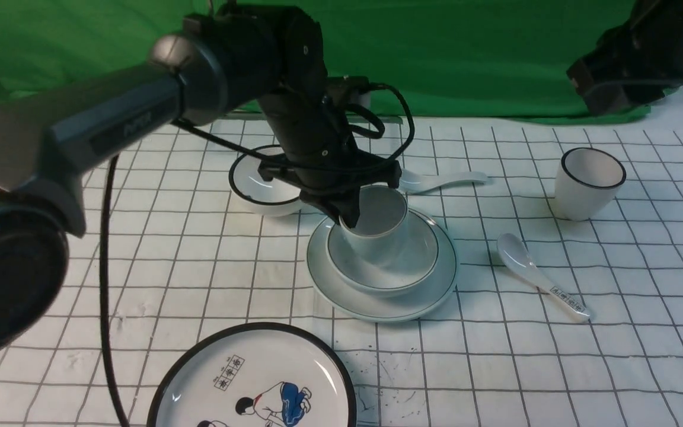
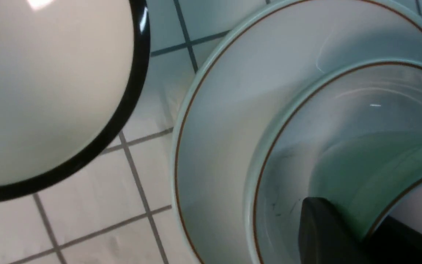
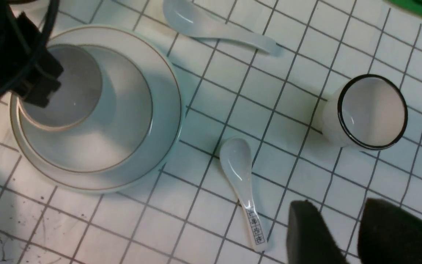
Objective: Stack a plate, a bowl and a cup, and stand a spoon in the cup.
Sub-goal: Use the left arm to put the blue teacup into the blue rice bowl in the middle, then use the right arm to grab a blue soup spoon
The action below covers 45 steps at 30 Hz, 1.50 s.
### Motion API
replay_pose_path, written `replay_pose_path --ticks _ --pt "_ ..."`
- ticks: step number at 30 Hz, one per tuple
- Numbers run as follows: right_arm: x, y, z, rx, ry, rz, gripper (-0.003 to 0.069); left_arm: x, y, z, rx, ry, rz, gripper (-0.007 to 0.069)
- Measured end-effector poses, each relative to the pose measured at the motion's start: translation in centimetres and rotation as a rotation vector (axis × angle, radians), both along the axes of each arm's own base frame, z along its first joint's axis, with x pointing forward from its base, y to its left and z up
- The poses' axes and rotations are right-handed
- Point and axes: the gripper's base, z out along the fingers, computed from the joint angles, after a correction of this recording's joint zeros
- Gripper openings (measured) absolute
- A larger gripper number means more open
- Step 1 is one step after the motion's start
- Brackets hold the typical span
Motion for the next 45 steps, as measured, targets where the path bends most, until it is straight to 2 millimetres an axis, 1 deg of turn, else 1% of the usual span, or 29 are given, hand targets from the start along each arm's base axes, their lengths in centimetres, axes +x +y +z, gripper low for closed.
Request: replay_pose_path --ticks 1,2,5,6,7,10,11,13,14,15,17,18,19,21,22,23,24,27,30,31,32,35,38,41,43,44,45 --pt "0.1 0.0 0.0 0.001 -0.002 0.000 0.0250 0.0 0.0 -0.1 0.001 0.001 0.000 0.0043" --pt "0.7 0.1 -0.5 0.001 -0.006 -0.002 0.0251 0.1 -0.1 -0.6 0.003 0.012 0.001 0.0043" --pt "1.7 0.1 -1.1 0.007 -0.021 -0.009 0.0253 0.2 -0.2 -0.6 -0.004 0.011 0.003 0.0050" --pt "2.6 -0.1 -1.6 0.012 -0.034 -0.021 0.0269 0.2 -0.2 -0.6 -0.006 0.009 0.003 0.0068" --pt "3.1 -0.3 -1.9 0.013 -0.040 -0.027 0.0286 0.2 -0.2 -0.5 -0.007 0.007 0.003 0.0088" --pt "5.0 -0.8 -3.4 0.011 -0.040 -0.008 0.0373 0.3 -0.2 -0.5 -0.010 0.000 0.005 0.0172" --pt "5.8 -0.9 -4.0 0.018 -0.029 0.021 0.0405 0.3 -0.2 -0.5 -0.010 0.000 0.005 0.0214" --pt "7.0 -1.0 -5.1 0.045 -0.004 0.080 0.0445 0.3 -0.2 -0.3 -0.011 0.000 0.004 0.0292" --pt "7.8 -0.9 -5.8 0.068 0.012 0.121 0.0461 0.3 -0.3 -0.1 -0.012 -0.001 0.003 0.0333" --pt "8.9 -0.5 -7.0 0.098 0.034 0.178 0.0472 0.4 -0.3 0.3 -0.014 -0.004 0.000 0.0384" --pt "9.7 -0.2 -7.9 0.111 0.047 0.213 0.0477 0.5 -0.4 0.8 -0.015 -0.005 -0.003 0.0414" --pt "10.9 0.2 -9.2 0.109 0.054 0.264 0.0483 0.5 -0.4 1.5 -0.017 -0.003 -0.005 0.0444" --pt "11.8 0.5 -10.5 0.102 0.067 0.299 0.0484 0.5 -0.4 2.2 -0.014 -0.001 -0.009 0.0459" --pt "13.3 0.9 -12.4 0.066 0.064 0.372 0.0486 0.6 -0.4 3.2 -0.012 -0.009 -0.017 0.0465" --pt "14.1 1.2 -13.4 0.040 0.051 0.417 0.0486 0.6 -0.5 4.1 -0.022 -0.028 -0.017 0.0465" --pt "14.8 1.5 -14.8 0.020 0.054 0.452 0.0486 0.6 -0.4 5.0 -0.031 -0.047 -0.017 0.0461" --pt "15.4 1.7 -15.5 0.002 0.044 0.483 0.0486 0.5 -0.4 5.6 -0.037 -0.059 -0.018 0.0456" --pt "16.8 2.1 -18.2 -0.039 0.034 0.543 0.0486 -0.1 0.0 7.8 -0.054 -0.102 -0.019 0.0418" --pt "17.9 2.2 -20.0 -0.068 0.008 0.575 0.0486 -0.8 0.7 10.2 -0.059 -0.161 -0.022 0.0365" --pt "18.0 2.3 -20.2 -0.071 0.005 0.579 0.0486 -0.8 0.7 10.4 -0.060 -0.164 -0.021 0.0361" --pt "18.3 2.4 -20.9 -0.084 -0.006 0.595 0.0486 -1.2 1.1 11.5 -0.070 -0.190 -0.019 0.0334" --pt "18.9 2.8 -22.1 -0.110 -0.029 0.618 0.0486 -1.9 1.6 13.4 -0.087 -0.226 -0.017 0.0294" --pt "19.2 3.2 -23.4 -0.119 -0.039 0.627 0.0486 -2.6 2.0 14.7 -0.101 -0.253 -0.018 0.0274" --pt "19.4 3.5 -24.6 -0.121 -0.033 0.629 0.0482 -3.2 2.2 15.8 -0.117 -0.272 -0.019 0.0270" --pt "19.4 3.5 -24.8 -0.119 -0.037 0.626 0.0465 -3.5 2.3 16.3 -0.125 -0.282 -0.019 0.0269" --pt "19.5 3.5 -24.9 -0.118 -0.036 0.625 0.0435 -3.6 2.4 16.6 -0.130 -0.288 -0.019 0.0268" --pt "19.5 3.5 -25.0 -0.116 -0.035 0.624 0.0386 -3.7 2.4 16.8 -0.134 -0.290 -0.019 0.0267"
